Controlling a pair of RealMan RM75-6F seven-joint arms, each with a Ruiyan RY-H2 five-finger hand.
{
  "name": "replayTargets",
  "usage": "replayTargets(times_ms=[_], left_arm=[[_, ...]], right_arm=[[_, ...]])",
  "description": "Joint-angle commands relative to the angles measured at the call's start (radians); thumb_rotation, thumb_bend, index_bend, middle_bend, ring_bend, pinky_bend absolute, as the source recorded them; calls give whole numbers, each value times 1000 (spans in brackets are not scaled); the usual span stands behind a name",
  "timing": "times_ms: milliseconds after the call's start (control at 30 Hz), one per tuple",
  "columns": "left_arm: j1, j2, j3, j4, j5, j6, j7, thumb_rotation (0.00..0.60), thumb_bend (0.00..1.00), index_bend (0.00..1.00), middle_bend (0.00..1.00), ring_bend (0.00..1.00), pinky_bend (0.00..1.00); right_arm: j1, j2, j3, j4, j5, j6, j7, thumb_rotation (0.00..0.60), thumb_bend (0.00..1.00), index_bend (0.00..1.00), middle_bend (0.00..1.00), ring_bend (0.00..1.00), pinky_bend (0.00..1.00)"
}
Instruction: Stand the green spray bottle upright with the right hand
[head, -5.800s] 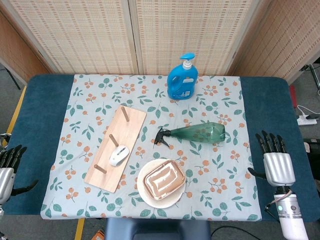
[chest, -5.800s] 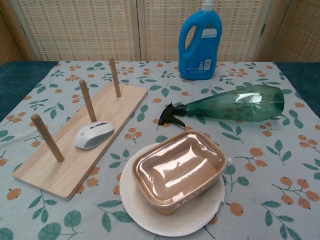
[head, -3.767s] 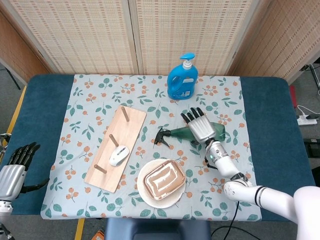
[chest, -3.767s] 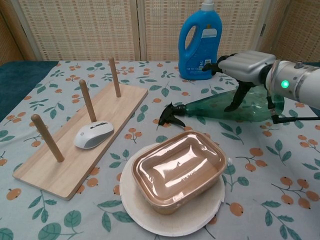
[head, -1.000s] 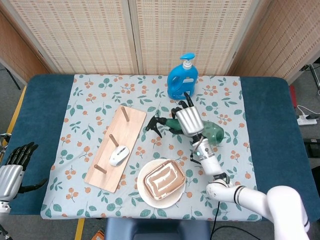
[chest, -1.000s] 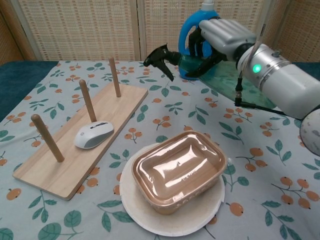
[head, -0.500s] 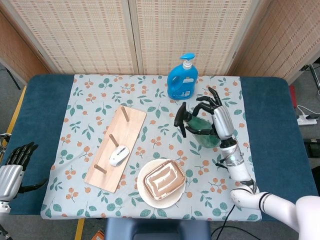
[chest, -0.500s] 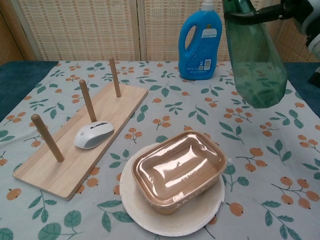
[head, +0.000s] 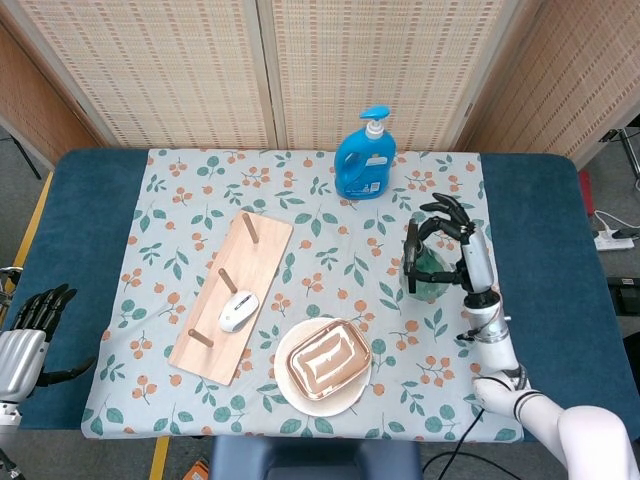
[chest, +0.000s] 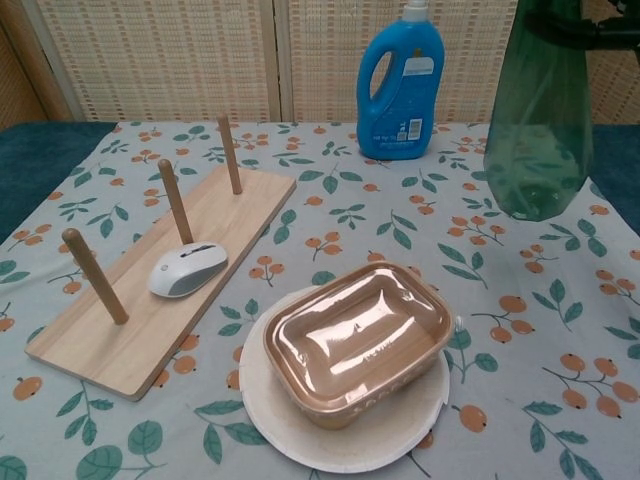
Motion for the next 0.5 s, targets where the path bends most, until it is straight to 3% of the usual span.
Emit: replayTargets(times_ms=[33, 233, 500], left_arm=[[0, 0, 0, 0, 0, 0, 0, 600, 143, 0, 0, 0, 10], [0, 0, 0, 0, 0, 0, 0, 600, 144, 0, 0, 0, 9], [0, 0, 0, 0, 0, 0, 0, 600, 144, 0, 0, 0, 9]], right_arm=[[13, -49, -14, 76, -19, 28, 85, 600, 95, 681, 603, 274, 182], [21, -66, -9, 128, 9, -17, 232, 600, 95, 673, 603, 274, 183], [24, -123, -21, 246, 27, -55, 325, 600, 95, 673, 603, 274, 189]])
